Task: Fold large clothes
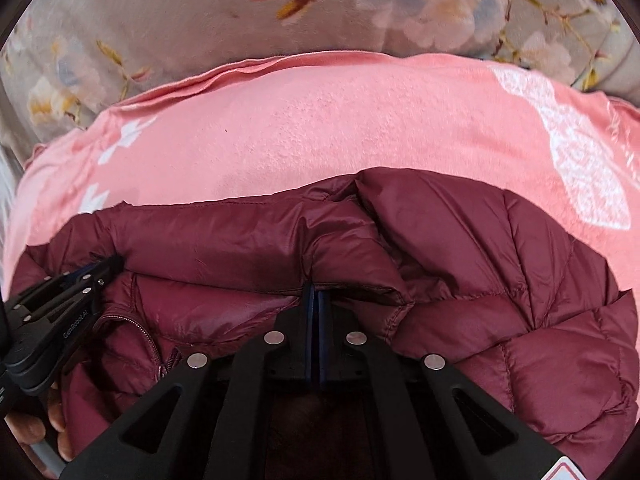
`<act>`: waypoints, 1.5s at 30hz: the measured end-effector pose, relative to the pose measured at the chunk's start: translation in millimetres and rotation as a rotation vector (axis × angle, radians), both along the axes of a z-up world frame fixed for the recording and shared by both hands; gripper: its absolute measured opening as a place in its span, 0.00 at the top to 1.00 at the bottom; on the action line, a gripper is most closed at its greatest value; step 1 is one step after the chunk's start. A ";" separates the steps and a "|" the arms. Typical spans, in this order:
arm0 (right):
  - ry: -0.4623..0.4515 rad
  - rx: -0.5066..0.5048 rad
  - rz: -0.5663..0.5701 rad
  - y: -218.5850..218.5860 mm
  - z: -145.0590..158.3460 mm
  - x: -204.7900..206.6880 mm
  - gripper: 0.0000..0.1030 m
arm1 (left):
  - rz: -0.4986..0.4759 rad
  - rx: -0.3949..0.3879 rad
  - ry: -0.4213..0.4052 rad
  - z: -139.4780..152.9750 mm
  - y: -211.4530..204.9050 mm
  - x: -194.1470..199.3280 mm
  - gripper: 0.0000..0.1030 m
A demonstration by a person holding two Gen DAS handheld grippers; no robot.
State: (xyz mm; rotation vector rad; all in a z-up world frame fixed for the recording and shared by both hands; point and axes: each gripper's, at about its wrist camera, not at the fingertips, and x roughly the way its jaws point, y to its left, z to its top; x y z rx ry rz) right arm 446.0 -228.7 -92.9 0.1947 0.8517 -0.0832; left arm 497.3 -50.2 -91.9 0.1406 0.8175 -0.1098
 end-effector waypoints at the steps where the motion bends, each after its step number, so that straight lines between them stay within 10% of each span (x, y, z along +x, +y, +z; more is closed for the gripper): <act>1: 0.001 -0.011 0.000 1.0 0.0 -0.5 1.00 | 0.001 0.011 -0.004 -0.3 -1.3 0.3 0.85; 15: 0.009 -0.067 0.002 7.8 1.2 0.5 1.00 | 0.003 0.071 -0.015 -1.1 -9.4 -0.2 0.85; 21: -0.001 0.146 0.002 -19.4 7.4 -16.1 0.98 | 0.024 0.065 -0.026 4.1 -4.7 -3.7 0.73; 32: -0.107 0.073 -0.021 -48.3 73.1 -262.0 0.46 | 0.008 0.071 -0.155 77.3 51.4 -181.3 0.29; 45: -0.036 0.138 -0.117 -66.6 26.0 -444.4 0.39 | 0.081 0.078 -0.088 81.2 130.5 -327.8 0.26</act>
